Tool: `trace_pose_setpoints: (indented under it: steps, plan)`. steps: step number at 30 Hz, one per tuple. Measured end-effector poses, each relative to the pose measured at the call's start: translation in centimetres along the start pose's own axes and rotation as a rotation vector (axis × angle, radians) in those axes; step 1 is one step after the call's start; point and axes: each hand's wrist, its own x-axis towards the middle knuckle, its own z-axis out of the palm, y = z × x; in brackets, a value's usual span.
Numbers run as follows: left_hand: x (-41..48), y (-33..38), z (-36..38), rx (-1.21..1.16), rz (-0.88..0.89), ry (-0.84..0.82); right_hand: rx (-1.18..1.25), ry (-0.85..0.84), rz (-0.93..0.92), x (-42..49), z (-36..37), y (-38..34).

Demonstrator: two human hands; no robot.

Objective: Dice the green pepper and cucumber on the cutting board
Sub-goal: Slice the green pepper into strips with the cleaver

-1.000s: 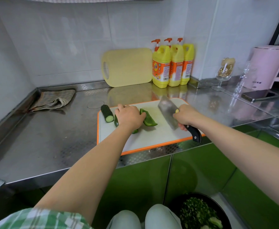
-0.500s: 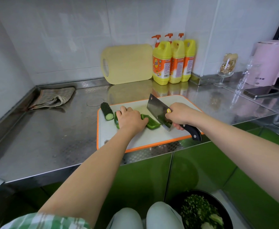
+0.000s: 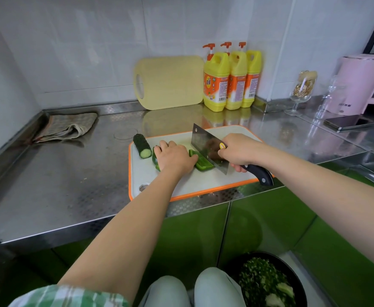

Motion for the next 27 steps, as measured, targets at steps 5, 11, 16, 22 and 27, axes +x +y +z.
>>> trace_pose_setpoints:
  steps: [5,11,16,22,27]
  plan:
    - [0.0,0.0,0.1,-0.006,-0.003,0.007,-0.019,-0.022,0.032,-0.7,0.5,-0.2]
    - [0.1,0.1,0.0,-0.015,-0.002,-0.007,-0.06,-0.043,0.055,-0.3,0.7,-0.8]
    - [0.3,0.0,0.0,-0.028,-0.011,-0.028,-0.076,-0.023,0.044,0.4,1.1,-1.0]
    - [0.3,-0.2,0.0,-0.027,0.017,-0.036,-0.052,0.081,0.083,1.8,2.5,-2.1]
    - [0.1,-0.6,-0.2,-0.025,0.057,-0.064,0.026,0.2,0.091,2.1,3.2,-2.0]
